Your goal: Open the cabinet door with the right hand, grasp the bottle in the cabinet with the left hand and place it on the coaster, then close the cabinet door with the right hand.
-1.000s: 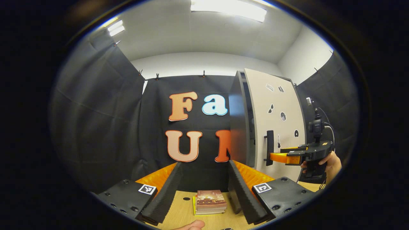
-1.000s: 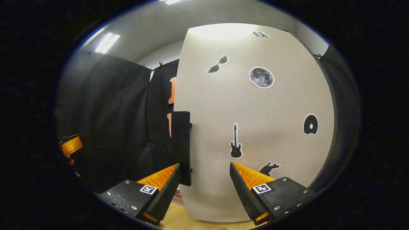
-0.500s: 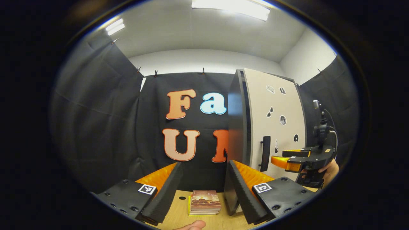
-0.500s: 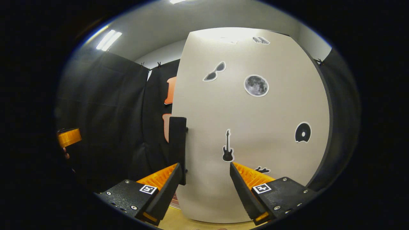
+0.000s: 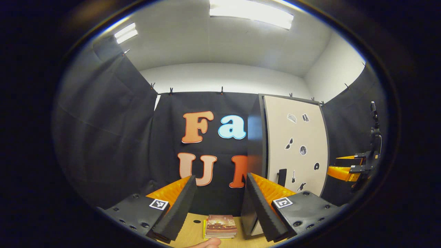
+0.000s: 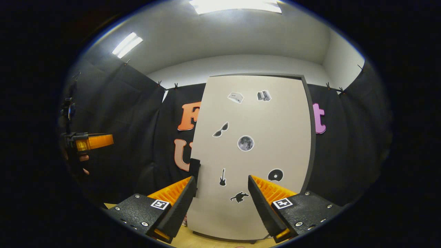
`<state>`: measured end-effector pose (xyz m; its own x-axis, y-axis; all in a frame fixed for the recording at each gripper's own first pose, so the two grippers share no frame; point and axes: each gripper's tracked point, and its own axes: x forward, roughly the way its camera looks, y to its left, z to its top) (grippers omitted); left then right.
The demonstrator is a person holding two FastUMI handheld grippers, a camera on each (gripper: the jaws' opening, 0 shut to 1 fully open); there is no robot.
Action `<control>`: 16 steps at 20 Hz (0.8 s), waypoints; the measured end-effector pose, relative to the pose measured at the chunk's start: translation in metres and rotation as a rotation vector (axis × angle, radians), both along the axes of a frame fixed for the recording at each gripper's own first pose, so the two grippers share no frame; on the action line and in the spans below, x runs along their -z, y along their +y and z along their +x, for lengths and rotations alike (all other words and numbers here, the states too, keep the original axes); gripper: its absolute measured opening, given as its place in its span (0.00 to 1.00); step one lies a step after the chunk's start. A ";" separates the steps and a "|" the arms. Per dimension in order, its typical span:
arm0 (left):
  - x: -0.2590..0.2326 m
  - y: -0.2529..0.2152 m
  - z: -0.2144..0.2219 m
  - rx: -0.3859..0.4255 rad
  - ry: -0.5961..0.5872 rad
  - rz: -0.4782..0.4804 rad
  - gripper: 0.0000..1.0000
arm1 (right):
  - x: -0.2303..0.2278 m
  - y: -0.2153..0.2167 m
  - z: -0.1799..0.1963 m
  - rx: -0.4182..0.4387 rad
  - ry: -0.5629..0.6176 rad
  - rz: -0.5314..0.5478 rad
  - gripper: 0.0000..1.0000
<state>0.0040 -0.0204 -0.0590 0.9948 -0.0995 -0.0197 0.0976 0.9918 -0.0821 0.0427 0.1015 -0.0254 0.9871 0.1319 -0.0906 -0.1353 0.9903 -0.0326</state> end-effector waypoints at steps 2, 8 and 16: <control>-0.019 -0.007 -0.006 0.012 -0.015 0.001 0.94 | -0.025 -0.014 -0.010 0.035 -0.035 -0.037 0.93; -0.074 -0.016 -0.031 0.046 -0.116 0.010 0.94 | -0.080 -0.021 -0.042 0.028 -0.079 -0.012 0.94; -0.107 0.002 -0.041 -0.021 -0.164 0.033 0.94 | -0.116 -0.033 -0.061 0.080 -0.137 -0.054 0.94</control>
<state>-0.0366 -0.0186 0.0484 0.9868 -0.0809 0.1404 0.0865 0.9957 -0.0337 -0.0182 0.0682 0.0908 0.9979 0.0508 0.0407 -0.0465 0.9941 -0.0984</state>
